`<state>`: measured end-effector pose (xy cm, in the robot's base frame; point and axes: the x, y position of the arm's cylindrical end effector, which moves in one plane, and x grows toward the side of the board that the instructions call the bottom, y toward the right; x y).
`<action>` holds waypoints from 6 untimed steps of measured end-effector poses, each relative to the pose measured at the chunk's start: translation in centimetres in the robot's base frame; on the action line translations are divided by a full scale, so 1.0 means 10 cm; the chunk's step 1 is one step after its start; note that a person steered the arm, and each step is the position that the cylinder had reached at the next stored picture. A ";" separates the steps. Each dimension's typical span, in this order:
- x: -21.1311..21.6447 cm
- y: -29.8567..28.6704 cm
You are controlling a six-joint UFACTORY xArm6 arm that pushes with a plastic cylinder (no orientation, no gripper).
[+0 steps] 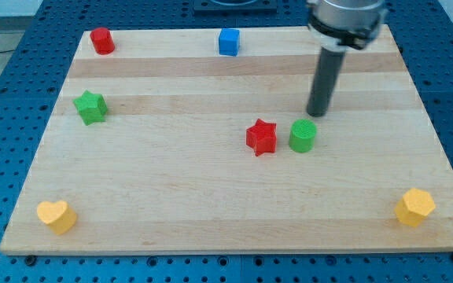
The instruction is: Place the green star diagonally in between the blue cube and yellow heart
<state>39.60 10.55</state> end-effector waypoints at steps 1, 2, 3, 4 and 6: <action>-0.14 -1.02; -0.34 -2.07; -0.51 -3.10; -0.49 -4.00; 0.03 -3.59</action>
